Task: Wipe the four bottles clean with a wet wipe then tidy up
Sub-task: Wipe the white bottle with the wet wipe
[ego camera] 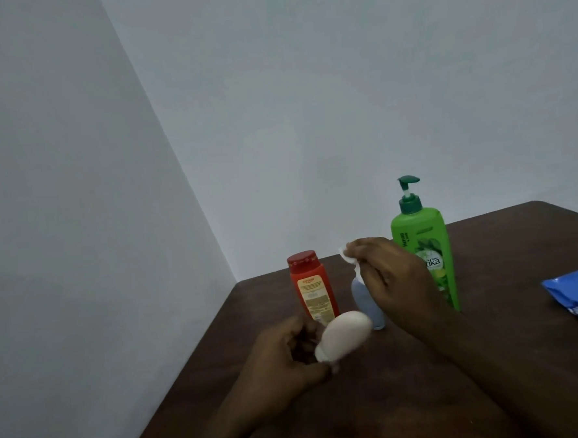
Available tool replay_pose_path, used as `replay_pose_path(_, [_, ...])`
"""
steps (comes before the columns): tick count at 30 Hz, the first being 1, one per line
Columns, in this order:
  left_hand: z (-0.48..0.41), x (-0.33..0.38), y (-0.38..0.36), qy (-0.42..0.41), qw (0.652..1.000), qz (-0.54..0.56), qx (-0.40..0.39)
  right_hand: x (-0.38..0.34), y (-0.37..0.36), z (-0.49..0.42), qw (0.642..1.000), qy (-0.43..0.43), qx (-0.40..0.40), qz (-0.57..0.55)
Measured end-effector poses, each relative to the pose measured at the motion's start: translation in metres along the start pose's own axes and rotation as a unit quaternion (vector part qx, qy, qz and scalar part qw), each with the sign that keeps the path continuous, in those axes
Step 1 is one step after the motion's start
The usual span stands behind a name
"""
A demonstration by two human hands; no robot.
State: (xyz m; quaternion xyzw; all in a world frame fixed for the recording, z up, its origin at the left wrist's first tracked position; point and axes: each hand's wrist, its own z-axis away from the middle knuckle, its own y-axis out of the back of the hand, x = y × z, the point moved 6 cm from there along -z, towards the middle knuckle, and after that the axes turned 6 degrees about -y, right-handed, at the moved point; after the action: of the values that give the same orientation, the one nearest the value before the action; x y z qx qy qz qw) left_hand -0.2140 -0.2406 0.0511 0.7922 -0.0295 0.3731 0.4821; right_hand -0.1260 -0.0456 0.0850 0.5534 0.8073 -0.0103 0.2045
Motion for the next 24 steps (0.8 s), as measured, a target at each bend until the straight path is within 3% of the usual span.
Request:
replay_pose_path(2, [-0.009, 0.023, 0.011, -0.053, 0.994, 0.091, -0.003, 0.014, 0.003, -0.002, 0.991, -0.102, 0.017, -0.090])
replay_pose_path(3, [-0.016, 0.030, 0.019, -0.071, 0.987, 0.142, 0.013, 0.024, 0.002, -0.003, 0.966, -0.186, 0.021, -0.179])
replay_pose_path(5, [-0.035, 0.036, 0.038, -0.098, 0.964, 0.238, 0.061, 0.041, -0.009, 0.000, 0.875, -0.330, 0.030, -0.352])
replay_pose_path(7, [-0.053, 0.037, 0.051, -0.107, 0.930, 0.334, 0.111, 0.053, -0.016, 0.004, 0.819, -0.397, 0.049, -0.412])
replay_pose_path(8, [-0.061, 0.038, 0.054, -0.109, 0.914, 0.367, 0.137, 0.058, -0.016, 0.005, 0.811, -0.411, 0.068, -0.412])
replay_pose_path(9, [-0.066, 0.040, 0.054, -0.108, 0.902, 0.383, 0.167, 0.060, -0.014, 0.007, 0.811, -0.415, 0.092, -0.401])
replay_pose_path(13, [-0.073, 0.038, 0.038, -0.091, 0.871, 0.368, 0.312, 0.047, 0.015, 0.003, 0.900, -0.332, 0.178, -0.220])
replay_pose_path(15, [-0.073, 0.032, 0.024, -0.092, 0.862, 0.359, 0.345, 0.031, 0.027, -0.002, 0.921, -0.278, 0.199, -0.184])
replay_pose_path(20, [-0.073, 0.023, -0.001, -0.123, 0.847, 0.382, 0.349, 0.012, 0.042, -0.015, 0.960, -0.147, 0.212, -0.113])
replay_pose_path(24, [-0.065, 0.024, -0.013, -0.156, 0.859, 0.347, 0.343, 0.013, 0.040, -0.013, 0.973, -0.105, 0.199, -0.047])
